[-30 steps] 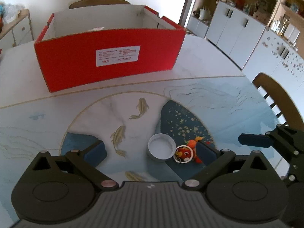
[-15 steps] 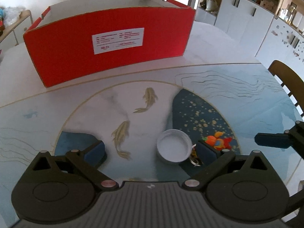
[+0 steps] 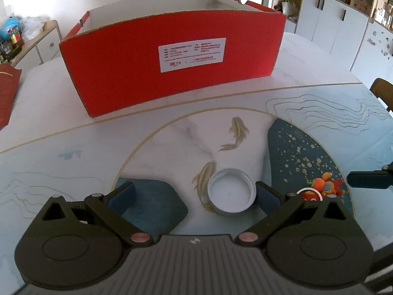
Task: Organize objects
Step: 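Grasp the white round lid with the left gripper while the right grasps the orange plush toy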
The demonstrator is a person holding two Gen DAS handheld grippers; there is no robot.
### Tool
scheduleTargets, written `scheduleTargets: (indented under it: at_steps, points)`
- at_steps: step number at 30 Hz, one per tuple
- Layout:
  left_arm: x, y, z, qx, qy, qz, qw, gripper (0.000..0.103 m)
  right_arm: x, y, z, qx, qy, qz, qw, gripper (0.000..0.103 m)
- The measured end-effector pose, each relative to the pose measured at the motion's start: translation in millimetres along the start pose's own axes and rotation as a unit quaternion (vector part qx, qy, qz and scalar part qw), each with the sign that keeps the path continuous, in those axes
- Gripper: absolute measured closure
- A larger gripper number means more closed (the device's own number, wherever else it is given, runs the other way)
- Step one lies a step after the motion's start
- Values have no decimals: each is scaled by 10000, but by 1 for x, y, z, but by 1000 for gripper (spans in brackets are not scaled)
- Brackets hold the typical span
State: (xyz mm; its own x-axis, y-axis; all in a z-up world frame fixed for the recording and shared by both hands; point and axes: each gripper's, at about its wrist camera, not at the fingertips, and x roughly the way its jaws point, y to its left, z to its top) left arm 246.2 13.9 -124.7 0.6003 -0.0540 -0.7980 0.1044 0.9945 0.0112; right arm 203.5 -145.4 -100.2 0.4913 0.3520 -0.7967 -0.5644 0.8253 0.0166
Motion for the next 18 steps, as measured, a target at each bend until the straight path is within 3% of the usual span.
scheduleTargets:
  at_steps: [6, 10, 13, 18]
  points:
    - [-1, 0, -4, 37, -110, -131, 9998, 2, 5, -1, 4, 70, -18, 3, 10000, 25]
    - [-4, -1, -3, 37, -166, -328, 9993, 5, 7, -2, 4, 98, -53, -9, 9999, 32]
    - [-6, -4, -2, 124, -200, -456, 9987, 11, 6, -3, 4, 86, -85, -21, 9999, 38]
    - [-8, -7, 0, 281, -267, -579, 9976, 36, 6, -1, 3, 55, -105, -38, 9999, 45]
